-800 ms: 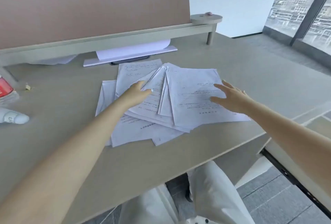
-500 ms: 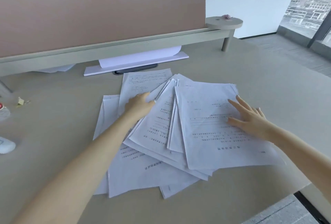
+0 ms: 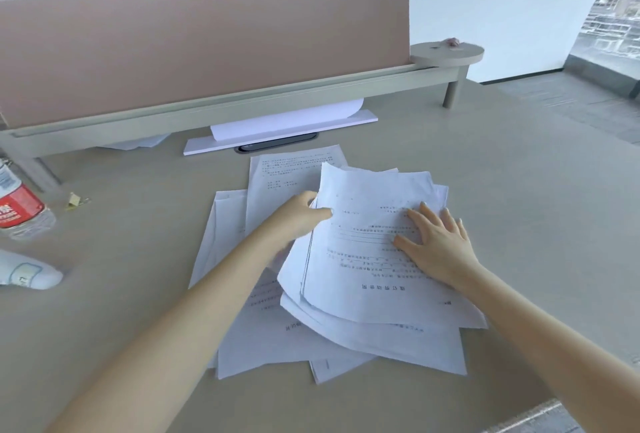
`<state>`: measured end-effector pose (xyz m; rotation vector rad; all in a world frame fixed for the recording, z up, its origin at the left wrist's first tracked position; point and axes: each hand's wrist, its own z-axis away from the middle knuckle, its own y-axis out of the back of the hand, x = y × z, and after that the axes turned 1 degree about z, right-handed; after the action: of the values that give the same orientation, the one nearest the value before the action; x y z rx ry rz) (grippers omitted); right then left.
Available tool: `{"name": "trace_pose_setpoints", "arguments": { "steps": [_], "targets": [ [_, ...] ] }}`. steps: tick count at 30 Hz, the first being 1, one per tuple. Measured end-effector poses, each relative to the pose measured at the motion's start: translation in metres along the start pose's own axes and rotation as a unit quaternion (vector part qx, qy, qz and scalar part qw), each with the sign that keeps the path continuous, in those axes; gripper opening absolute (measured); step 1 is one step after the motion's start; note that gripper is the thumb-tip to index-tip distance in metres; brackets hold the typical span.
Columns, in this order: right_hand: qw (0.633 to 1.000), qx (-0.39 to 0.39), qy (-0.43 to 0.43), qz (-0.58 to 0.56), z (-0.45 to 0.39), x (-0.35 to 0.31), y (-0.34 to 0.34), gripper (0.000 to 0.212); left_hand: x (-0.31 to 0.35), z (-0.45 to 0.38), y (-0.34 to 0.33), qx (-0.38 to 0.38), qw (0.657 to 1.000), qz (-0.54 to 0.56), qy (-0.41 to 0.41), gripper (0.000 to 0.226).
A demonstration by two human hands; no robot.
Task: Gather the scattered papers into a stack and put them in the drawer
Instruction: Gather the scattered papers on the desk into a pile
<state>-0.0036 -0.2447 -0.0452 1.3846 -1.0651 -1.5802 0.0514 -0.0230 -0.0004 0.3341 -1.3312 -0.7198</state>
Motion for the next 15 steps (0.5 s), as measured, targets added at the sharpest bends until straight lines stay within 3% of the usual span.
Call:
{"name": "trace_pose_setpoints", "arguments": {
  "steps": [3,6,11,13,15],
  "targets": [
    [1.0,0.006,-0.012,-0.015,0.008,-0.007,-0.004,0.063,0.002,0.012,-0.012,0.038,0.998,0.007,-0.05,0.049],
    [0.999,0.017,-0.011,-0.046,0.012,-0.005,0.001,0.064,0.001,0.02,-0.011,0.098,0.988,0.093,-0.076,0.047],
    [0.991,0.006,0.029,-0.127,0.01,-0.014,0.013,0.058,-0.009,0.03,0.023,0.224,0.942,0.233,-0.088,0.038],
    [0.992,-0.003,0.057,-0.113,0.005,-0.025,0.012,0.056,-0.021,0.033,0.034,0.24,0.942,0.221,-0.071,0.036],
    [0.993,-0.016,0.073,-0.09,-0.003,-0.039,0.01,0.057,-0.039,0.033,0.039,0.234,0.966,0.105,-0.036,0.041]
  ]
}}
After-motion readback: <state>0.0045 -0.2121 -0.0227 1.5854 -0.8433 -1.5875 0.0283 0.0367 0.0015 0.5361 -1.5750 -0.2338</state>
